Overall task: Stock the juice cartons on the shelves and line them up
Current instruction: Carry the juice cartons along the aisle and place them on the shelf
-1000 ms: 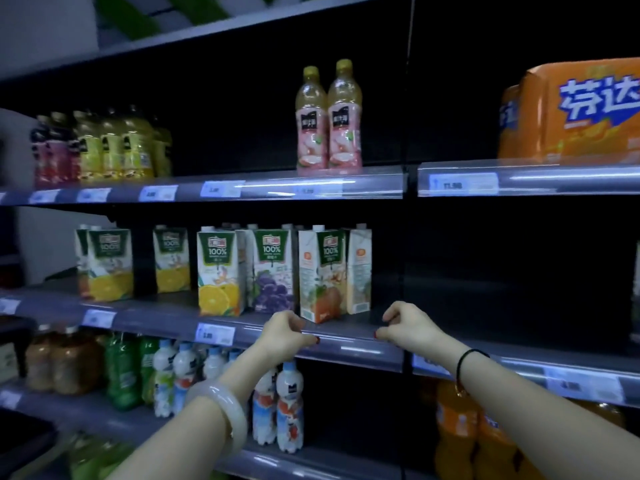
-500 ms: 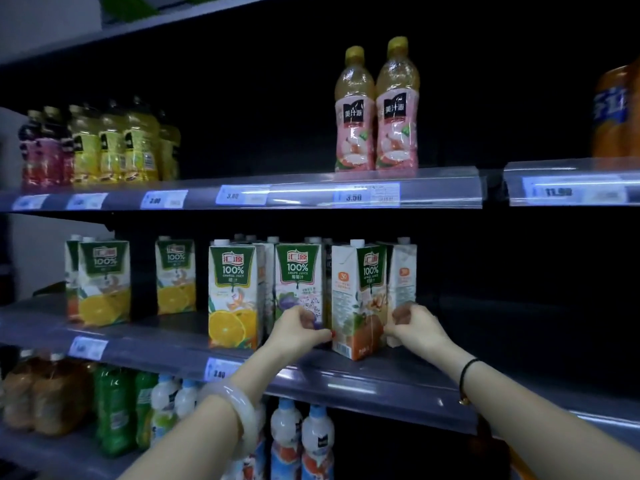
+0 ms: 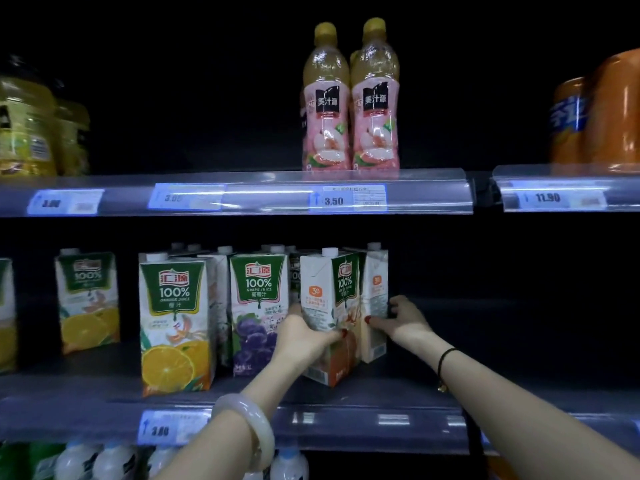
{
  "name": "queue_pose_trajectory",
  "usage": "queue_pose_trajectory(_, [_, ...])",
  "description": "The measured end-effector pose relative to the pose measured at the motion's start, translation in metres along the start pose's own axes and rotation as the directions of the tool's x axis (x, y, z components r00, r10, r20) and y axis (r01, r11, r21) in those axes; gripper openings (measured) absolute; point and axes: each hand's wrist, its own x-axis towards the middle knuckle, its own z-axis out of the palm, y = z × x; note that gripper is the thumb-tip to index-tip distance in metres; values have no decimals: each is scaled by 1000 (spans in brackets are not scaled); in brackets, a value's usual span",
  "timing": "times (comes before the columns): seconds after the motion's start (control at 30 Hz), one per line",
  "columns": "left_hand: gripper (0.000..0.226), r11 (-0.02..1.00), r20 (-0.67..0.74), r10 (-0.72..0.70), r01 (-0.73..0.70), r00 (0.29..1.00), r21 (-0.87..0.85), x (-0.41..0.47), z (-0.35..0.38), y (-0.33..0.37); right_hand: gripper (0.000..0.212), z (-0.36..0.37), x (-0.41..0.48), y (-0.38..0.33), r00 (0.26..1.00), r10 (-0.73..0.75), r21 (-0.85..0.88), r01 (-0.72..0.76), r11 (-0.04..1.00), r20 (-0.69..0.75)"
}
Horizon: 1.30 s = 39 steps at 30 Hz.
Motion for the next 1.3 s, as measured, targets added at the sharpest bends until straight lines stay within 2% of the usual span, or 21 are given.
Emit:
queue_pose_trajectory(0.23, [50,1000,3,21,-21,1000,1,0,-3,-2,47,8,7,1,1000,-1,-10,1,1000,-21])
queue_pose_trajectory(0.43, [50,1000,11,12,-12,1000,-23,-1,-4,-1,36,4,3,5,998,-33,14,33,999,-51])
queue_pose_trajectory(0.8, [47,999,65,-53,53,996,-7,-2,-12,5,26,-69,-36,23,997,-53,158,45,986,49])
queue_pose_trajectory(0.9, [47,997,93,-67,70,993,-29,-5,-15,8,29,-77,-43,22,998,-21,152,10,988,67])
queue_pose_trajectory(1.03, [47,996,111,-64,70,992,-53,-9,-13,8,46,-65,-46,17,996,70,115,-76,990,56])
queue_pose_trajectory(1.13, [47,993,92,-55,65,994,-101,-13,-12,8,53,-53,-50,16,996,78,216,-85,973,39])
queue_pose_trajectory(1.3, [48,986,71,-65,75,995,-147,-20,-11,7,45,-43,-63,19,995,67,358,-38,933,-71])
